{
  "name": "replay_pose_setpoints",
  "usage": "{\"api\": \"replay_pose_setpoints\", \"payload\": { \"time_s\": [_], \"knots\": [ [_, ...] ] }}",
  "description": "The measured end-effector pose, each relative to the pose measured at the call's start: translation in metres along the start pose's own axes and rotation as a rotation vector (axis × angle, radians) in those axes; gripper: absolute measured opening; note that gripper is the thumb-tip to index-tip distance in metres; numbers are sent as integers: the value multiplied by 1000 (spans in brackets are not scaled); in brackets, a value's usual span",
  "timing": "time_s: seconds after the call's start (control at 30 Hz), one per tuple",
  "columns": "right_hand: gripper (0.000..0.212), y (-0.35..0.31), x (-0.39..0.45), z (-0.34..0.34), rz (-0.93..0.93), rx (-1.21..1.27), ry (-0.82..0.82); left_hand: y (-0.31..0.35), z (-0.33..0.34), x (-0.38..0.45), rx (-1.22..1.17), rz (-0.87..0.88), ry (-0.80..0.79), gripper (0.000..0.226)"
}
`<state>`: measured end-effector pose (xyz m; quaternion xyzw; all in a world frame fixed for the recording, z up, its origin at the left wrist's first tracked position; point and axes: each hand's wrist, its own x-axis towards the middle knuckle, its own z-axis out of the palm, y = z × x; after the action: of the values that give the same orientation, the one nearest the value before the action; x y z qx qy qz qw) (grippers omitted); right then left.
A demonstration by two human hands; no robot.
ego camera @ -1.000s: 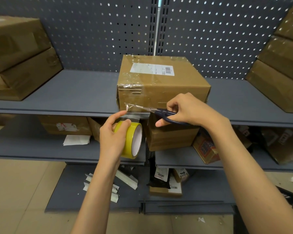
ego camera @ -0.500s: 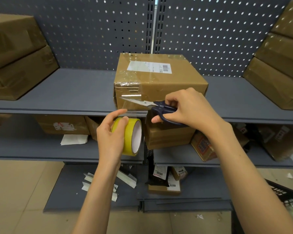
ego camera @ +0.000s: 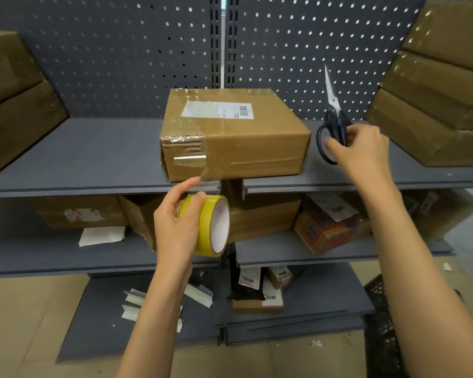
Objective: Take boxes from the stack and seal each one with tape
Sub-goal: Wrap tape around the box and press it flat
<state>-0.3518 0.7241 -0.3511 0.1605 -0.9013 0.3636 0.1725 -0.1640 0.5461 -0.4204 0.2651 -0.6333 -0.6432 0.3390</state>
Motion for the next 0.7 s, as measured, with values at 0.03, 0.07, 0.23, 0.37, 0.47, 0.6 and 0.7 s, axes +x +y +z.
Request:
{"api": "replay_pose_setpoints", "payload": {
  "time_s": [0.03, 0.07, 0.23, 0.37, 0.47, 0.6, 0.7],
  "knots": [
    [29, 8, 1, 2, 31, -44, 1, 0, 1, 0, 4, 3, -2, 25],
    [29, 14, 2, 4, 58, -91, -1, 1, 2, -1, 10, 5, -4, 25],
    [24, 30, 3, 21, 144, -240, -60, 3, 6, 0, 28, -11, -6, 21],
    [24, 29, 0, 31, 129, -282, -80, 4, 7, 0, 49, -23, 2, 18],
    [24, 28, -3, 36, 93, -295, -77, 6, 7, -1, 64, -30, 10, 22],
    [26, 27, -5, 38, 74, -282, -73, 10, 7, -3, 75, -41, -7, 27],
    [24, 29, -4, 39, 52, -298, -73, 15, 9, -5, 68, -45, -29, 26]
  ]
}}
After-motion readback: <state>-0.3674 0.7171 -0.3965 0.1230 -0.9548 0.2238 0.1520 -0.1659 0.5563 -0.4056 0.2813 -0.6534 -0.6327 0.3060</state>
